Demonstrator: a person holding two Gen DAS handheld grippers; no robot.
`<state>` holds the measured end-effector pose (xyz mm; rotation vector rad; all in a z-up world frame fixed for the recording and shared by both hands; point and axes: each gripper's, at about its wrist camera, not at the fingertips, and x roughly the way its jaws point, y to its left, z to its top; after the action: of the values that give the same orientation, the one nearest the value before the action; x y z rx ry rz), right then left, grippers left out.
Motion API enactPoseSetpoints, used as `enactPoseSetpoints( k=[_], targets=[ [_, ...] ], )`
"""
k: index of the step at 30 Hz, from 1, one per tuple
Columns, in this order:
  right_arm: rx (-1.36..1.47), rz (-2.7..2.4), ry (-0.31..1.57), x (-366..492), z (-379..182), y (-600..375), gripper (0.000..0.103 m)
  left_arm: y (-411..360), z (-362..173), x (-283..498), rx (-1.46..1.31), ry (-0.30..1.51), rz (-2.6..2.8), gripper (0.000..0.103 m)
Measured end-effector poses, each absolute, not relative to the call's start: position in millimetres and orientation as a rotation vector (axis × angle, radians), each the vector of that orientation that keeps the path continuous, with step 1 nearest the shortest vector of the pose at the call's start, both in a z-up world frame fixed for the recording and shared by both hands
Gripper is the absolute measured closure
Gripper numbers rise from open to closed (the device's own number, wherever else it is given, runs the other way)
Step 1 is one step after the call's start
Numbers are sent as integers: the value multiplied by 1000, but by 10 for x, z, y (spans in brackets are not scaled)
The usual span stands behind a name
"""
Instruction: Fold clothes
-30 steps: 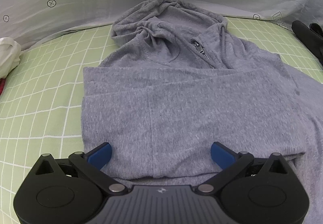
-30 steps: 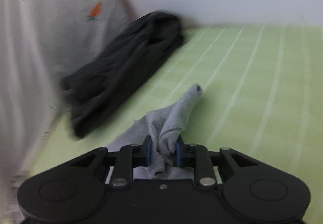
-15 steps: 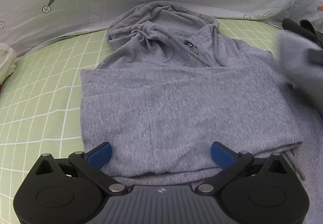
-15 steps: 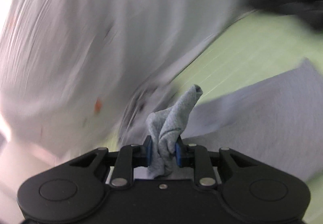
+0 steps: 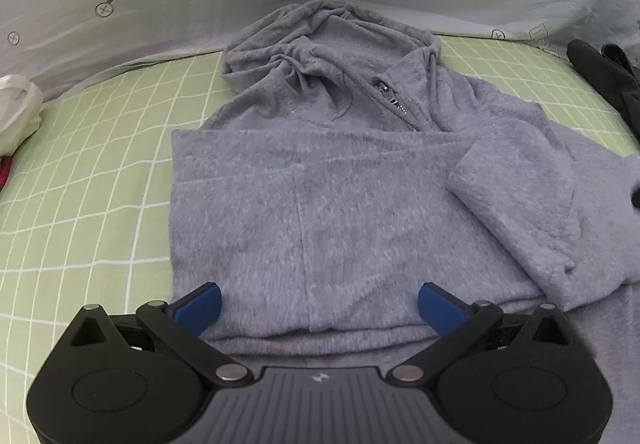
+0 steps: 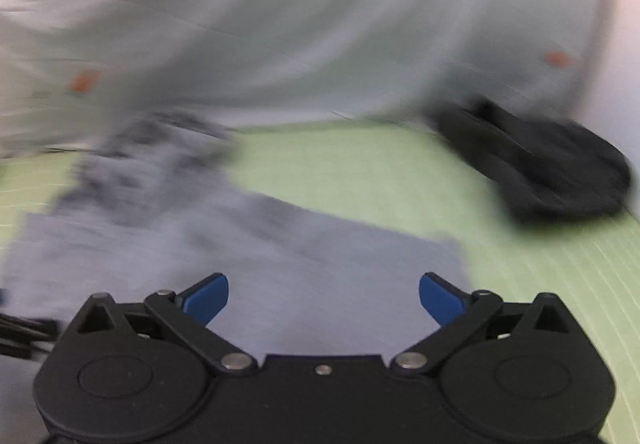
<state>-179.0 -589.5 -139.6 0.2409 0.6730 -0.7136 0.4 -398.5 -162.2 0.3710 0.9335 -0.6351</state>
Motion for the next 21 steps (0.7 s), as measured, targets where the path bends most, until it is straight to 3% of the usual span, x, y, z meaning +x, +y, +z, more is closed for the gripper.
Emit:
enactPoseSetpoints(
  k=[10,21],
  targets=[
    [482,-983,680,-2614,-1866,-6356,0,-4283,-1207,-236,284,880,-818,0],
    [448,-967,672,-2515,-1903,-6385,0,-5051,-1503,-526,488,868,-967,3]
  ],
)
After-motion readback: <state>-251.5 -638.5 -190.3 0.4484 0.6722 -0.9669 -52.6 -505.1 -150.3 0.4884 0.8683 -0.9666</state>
